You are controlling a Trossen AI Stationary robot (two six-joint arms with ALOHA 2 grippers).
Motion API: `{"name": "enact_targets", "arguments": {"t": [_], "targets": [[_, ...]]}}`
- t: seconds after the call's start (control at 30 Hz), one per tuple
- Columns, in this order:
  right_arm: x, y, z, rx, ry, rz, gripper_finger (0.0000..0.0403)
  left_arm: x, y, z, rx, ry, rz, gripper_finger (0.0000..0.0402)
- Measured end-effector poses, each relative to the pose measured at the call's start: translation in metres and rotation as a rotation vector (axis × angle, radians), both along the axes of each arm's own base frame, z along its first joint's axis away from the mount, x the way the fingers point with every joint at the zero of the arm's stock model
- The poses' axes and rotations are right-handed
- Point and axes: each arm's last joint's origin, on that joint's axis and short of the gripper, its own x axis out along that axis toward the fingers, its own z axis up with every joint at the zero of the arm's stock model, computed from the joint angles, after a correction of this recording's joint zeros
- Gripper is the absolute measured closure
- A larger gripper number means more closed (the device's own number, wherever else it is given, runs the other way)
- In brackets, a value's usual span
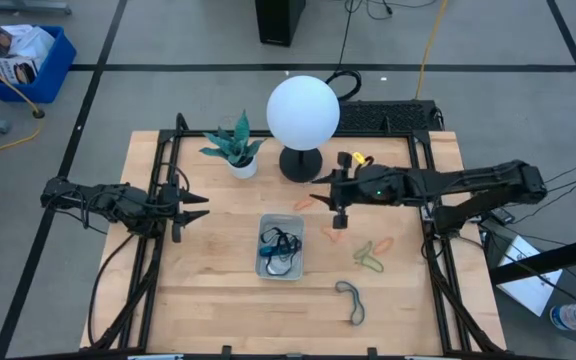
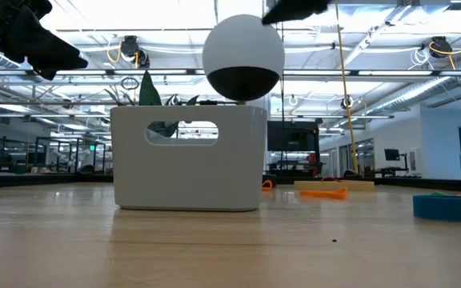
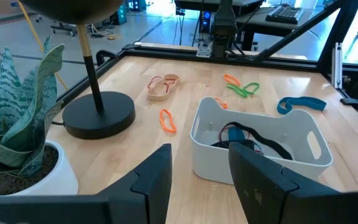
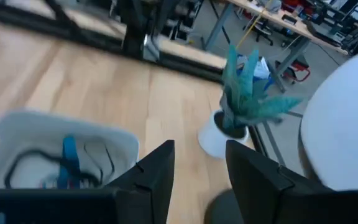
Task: Pick and place rubber bands into bin
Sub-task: Put the top orange rubber band into the gray bin
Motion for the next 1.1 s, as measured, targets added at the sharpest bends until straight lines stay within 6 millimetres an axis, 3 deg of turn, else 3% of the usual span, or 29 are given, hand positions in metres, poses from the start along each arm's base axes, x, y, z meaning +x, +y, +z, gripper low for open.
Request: {"name": "enact_targets", "arguments": {"t": [0.53, 0.7, 0.9, 1.1], "targets": [[-0.034, 0.0, -0.12, -0.058, 0.117, 0.033, 0.0262, 0.0, 0.0, 0.0, -0.011, -0.002, 0.003, 0.0236], [-0.041, -0.007, -0.134, 0.009, 0.132, -0.042, 0.0261, 0.0, 0.0, 0.0, -0.014, -0.002, 0.005, 0.0236], [-0.038, -0.015, -0.136, 0.103, 0.127, -0.044, 0.0261, 0.0, 0.0, 0.0, -0.04, -0.006, 0.012, 0.0236], [-0.013, -0.025, -0.126, 0.138, 0.13, -0.009, 0.0261, 0.0, 0.0, 0.0, -0.045, -0.008, 0.025, 0.0236]]}}
